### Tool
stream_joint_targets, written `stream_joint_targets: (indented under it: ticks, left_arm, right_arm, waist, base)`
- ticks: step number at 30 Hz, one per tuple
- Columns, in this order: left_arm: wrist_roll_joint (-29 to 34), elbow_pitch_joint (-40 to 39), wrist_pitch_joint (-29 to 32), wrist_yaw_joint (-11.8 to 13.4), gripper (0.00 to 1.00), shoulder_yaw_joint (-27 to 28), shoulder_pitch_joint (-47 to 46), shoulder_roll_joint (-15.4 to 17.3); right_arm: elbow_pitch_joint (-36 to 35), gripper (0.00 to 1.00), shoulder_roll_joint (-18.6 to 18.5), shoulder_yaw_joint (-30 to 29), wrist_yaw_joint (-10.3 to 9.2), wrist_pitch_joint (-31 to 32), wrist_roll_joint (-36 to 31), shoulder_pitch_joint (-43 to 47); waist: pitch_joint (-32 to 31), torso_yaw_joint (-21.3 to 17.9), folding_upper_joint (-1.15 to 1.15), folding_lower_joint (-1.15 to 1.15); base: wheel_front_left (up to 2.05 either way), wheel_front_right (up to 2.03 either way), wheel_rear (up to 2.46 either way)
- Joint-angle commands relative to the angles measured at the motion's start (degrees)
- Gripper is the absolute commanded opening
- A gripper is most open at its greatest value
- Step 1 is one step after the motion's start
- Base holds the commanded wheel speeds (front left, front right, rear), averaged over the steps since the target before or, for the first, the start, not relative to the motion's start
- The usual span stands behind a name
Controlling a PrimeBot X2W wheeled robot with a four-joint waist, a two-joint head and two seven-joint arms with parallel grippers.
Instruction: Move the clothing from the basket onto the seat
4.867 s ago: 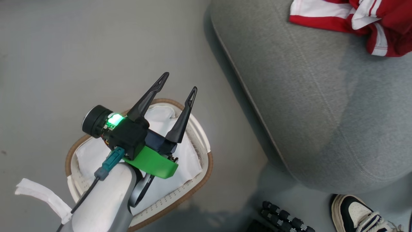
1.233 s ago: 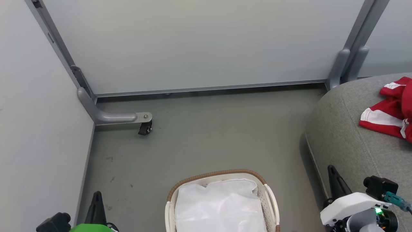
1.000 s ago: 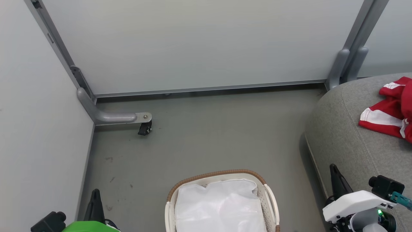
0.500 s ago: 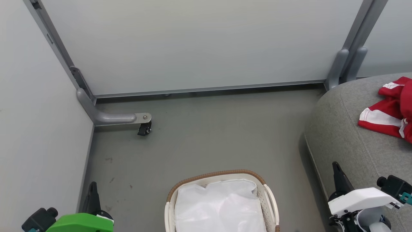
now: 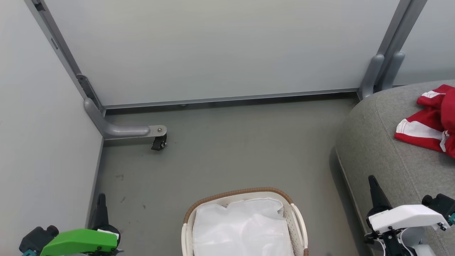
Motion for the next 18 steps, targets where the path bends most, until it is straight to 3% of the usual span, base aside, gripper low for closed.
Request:
stream_joint_targets:
  ticks: [1, 18]
  left_arm:
    - [-1.45, -0.8, 0.29, -0.21, 0.0, 0.34, -1.52, 0.32]
    - [-10.77, -1.8, 2.95, -0.35, 0.0, 1.17, -2.71, 0.38]
  right_arm:
    - [-0.86, 0.0, -0.42, -0.24, -0.02, 0.49, 1.82, -1.23]
    - [-2.17, 0.0, -0.49, -0.69, -0.03, 3.13, 12.49, -1.34]
  waist:
    - [-0.01, -0.01, 0.0, 0.0]
    - [-0.14, -0.17, 0.0, 0.0]
  base:
    - [0.0, 0.0, 0.0]
    - [0.0, 0.0, 0.0]
